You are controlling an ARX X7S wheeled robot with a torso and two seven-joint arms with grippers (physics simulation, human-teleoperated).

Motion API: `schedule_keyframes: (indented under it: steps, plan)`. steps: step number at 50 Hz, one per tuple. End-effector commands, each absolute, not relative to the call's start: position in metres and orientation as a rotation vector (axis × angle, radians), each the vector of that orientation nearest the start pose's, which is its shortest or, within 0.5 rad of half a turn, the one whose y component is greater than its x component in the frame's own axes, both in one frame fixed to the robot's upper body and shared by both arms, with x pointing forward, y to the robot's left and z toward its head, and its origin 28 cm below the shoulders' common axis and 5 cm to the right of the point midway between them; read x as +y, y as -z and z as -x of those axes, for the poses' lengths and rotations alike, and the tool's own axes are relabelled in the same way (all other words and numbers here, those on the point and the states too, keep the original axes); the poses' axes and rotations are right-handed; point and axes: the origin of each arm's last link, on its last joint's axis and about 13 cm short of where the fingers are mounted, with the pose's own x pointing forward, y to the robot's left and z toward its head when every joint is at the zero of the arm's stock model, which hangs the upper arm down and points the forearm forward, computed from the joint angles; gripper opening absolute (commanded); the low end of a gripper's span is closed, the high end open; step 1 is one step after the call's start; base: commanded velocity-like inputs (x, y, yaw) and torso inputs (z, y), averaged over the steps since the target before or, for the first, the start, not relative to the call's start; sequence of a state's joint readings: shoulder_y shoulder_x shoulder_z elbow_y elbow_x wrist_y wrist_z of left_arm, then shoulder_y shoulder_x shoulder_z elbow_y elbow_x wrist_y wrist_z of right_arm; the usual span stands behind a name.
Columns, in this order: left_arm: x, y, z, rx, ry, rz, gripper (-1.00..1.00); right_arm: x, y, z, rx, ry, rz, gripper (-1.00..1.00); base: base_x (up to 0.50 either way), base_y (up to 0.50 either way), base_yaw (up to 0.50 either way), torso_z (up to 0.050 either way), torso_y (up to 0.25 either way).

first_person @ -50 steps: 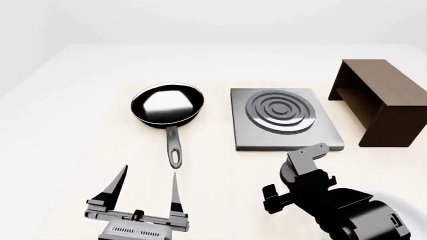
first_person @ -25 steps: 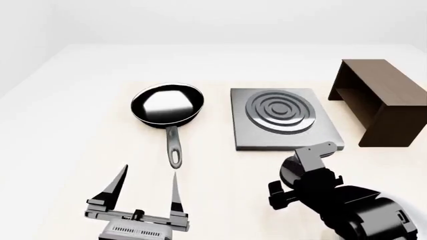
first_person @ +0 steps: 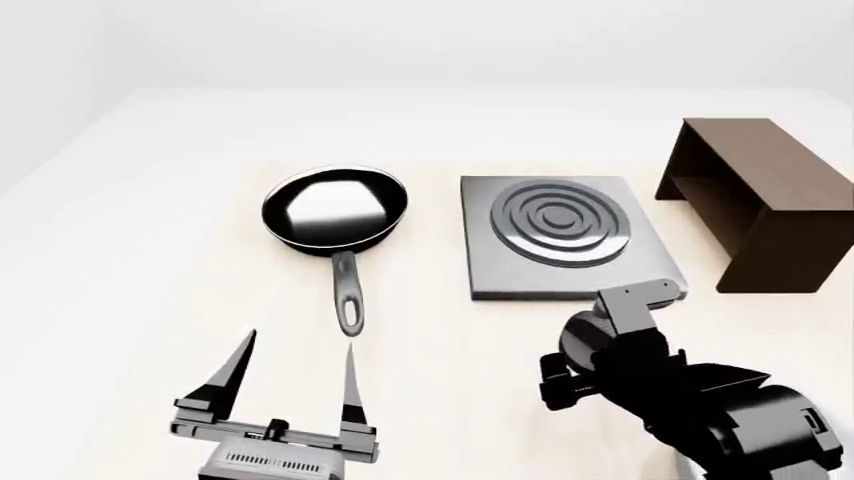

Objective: Turn on the stove.

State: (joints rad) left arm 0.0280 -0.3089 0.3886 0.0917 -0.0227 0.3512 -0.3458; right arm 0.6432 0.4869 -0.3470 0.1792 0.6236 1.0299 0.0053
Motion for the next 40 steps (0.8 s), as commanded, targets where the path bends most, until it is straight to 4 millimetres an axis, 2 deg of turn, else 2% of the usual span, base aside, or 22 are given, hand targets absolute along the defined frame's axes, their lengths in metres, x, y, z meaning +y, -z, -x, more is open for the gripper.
schedule_keyframes:
  steps: [1, 31, 40]
  plan:
    - [0.196, -0.037, -0.192, -0.366, 0.103, -0.124, 1.0, -0.194, -0.108, -0.308, 0.638, -0.03, 0.14, 1.0, 0.0, 0.0, 0.0, 0.0, 0.0]
    - [0.195, -0.038, -0.191, -0.365, 0.102, -0.123, 1.0, -0.21, -0.12, -0.31, 0.617, 0.047, 0.15, 1.0, 0.0, 0.0, 0.0, 0.0, 0.0]
    - [0.196, -0.038, -0.191, -0.364, 0.102, -0.124, 1.0, -0.208, -0.127, -0.313, 0.594, 0.038, 0.132, 1.0, 0.0, 0.0, 0.0, 0.0, 0.0]
